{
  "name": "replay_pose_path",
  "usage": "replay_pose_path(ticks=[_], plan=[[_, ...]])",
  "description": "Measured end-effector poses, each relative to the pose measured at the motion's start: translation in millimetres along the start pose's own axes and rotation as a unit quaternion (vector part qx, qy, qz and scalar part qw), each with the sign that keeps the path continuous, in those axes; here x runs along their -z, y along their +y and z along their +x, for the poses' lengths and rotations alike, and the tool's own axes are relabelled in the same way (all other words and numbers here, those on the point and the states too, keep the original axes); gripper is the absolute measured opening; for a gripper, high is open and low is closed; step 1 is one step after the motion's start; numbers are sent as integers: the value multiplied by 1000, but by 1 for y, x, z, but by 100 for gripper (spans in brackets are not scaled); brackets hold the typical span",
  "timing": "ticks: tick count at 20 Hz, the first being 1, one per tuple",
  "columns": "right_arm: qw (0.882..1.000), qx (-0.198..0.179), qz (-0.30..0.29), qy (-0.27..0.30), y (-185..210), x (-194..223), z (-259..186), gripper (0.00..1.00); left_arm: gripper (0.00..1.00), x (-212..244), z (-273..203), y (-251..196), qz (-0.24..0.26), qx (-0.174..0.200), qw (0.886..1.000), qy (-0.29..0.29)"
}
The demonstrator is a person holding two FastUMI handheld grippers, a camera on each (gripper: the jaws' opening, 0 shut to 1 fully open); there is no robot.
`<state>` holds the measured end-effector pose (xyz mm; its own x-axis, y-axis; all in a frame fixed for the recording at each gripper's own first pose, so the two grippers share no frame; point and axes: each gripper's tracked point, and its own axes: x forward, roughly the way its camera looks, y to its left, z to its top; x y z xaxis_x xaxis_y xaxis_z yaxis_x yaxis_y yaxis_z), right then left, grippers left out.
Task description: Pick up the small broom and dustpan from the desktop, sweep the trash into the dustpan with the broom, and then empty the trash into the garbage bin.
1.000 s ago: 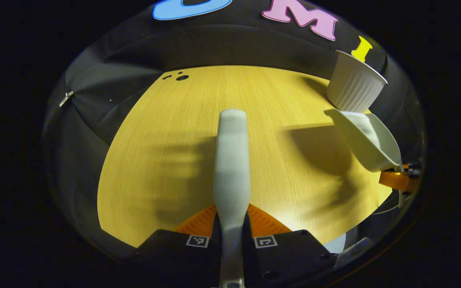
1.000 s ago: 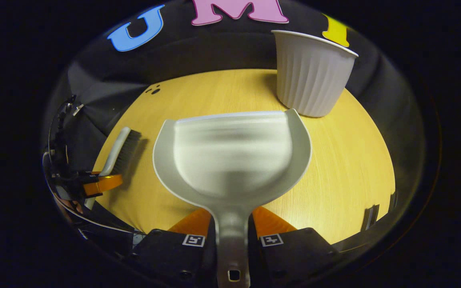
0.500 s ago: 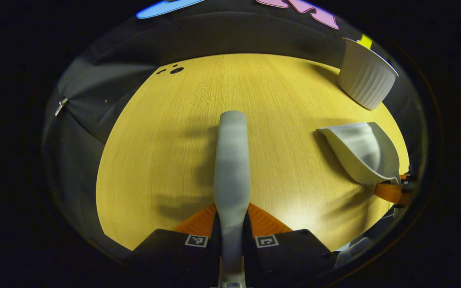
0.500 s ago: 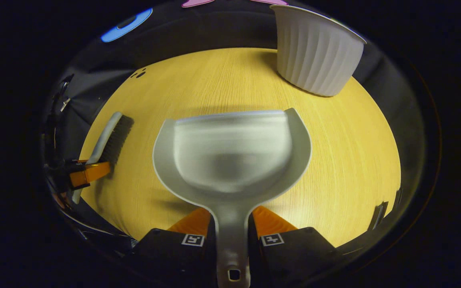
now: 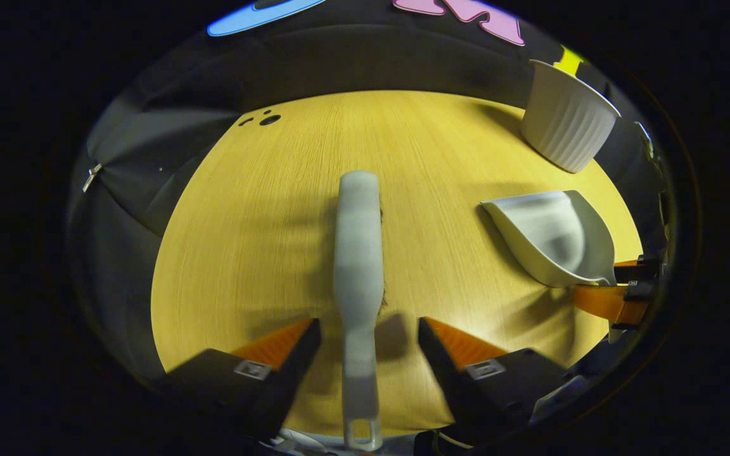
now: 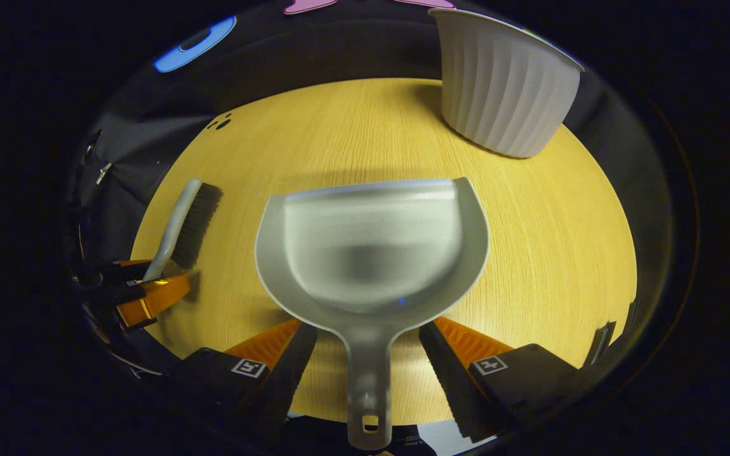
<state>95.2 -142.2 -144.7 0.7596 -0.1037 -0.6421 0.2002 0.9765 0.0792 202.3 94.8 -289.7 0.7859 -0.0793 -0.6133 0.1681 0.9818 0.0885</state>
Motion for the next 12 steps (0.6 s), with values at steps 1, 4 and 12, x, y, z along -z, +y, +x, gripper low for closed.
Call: replay_pose_path(ticks=[1, 4, 12], plan=[[1000, -1, -2, -7, 1, -4, -10, 100, 95, -3, -8, 3, 5, -8, 1000, -10], [999, -7, 0, -47, 4, -18, -38, 100, 97, -21, -43, -5, -5, -5, 998, -59], [970, 0, -10, -244, 8, -89, -161, 100, 96, -66, -181, -20, 22, -27, 963, -266]])
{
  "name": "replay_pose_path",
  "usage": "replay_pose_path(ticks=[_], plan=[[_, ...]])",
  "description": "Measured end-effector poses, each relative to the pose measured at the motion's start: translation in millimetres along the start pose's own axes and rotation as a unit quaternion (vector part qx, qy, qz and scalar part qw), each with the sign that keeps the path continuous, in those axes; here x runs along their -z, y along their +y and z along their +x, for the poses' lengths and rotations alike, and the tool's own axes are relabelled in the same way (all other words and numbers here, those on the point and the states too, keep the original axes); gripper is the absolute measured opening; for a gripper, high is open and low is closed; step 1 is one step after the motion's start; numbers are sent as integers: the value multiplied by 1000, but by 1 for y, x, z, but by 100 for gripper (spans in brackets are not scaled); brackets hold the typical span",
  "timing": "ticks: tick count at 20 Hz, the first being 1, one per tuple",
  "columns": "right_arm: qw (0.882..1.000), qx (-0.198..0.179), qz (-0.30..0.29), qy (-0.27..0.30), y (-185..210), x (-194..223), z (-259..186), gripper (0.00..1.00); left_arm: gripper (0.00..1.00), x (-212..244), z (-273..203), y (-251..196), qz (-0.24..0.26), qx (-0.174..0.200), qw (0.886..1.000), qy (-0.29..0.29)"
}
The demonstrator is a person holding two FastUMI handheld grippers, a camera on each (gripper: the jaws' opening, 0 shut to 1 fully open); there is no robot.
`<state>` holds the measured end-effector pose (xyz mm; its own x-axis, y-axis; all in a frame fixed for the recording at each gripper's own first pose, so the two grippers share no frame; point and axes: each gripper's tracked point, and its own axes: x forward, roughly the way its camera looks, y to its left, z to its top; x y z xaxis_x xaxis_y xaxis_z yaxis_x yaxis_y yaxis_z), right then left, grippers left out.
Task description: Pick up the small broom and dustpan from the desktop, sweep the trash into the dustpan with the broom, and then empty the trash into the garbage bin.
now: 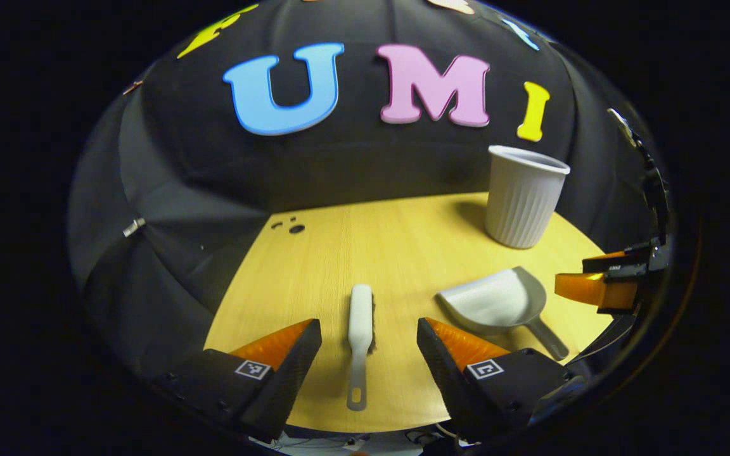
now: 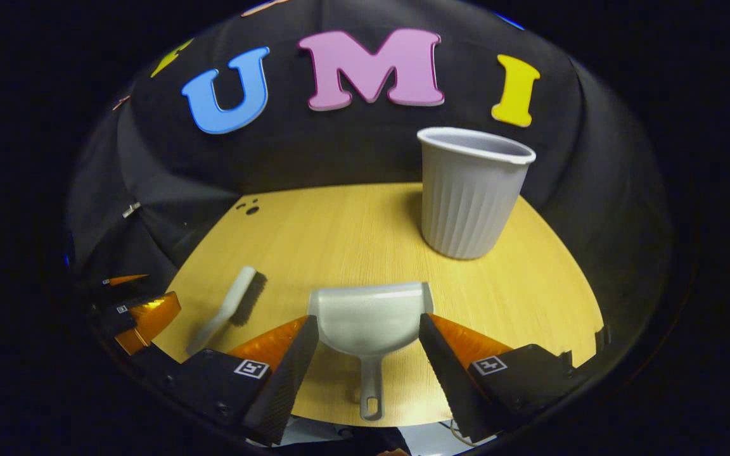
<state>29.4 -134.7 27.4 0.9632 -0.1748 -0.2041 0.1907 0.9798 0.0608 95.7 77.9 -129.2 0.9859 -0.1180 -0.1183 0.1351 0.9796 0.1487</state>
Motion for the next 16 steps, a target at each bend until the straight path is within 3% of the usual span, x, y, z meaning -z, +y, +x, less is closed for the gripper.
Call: replay_pose_path(ticks=[3, 7, 11, 16], plan=[[997, -28, 13, -64, 12, -39, -40, 100, 98, -18, -39, -3, 6, -6, 999, -49], [987, -36, 18, -157, 10, -69, -93, 99, 98, -27, -89, -10, -23, -5, 996, -91], [979, -45, -16, -198, 6, -71, -128, 99, 98, -30, -113, -12, -5, -26, 989, -148], [979, -50, -6, -197, -14, -63, -138, 99, 98, -24, -125, -36, -17, -18, 990, -138]])
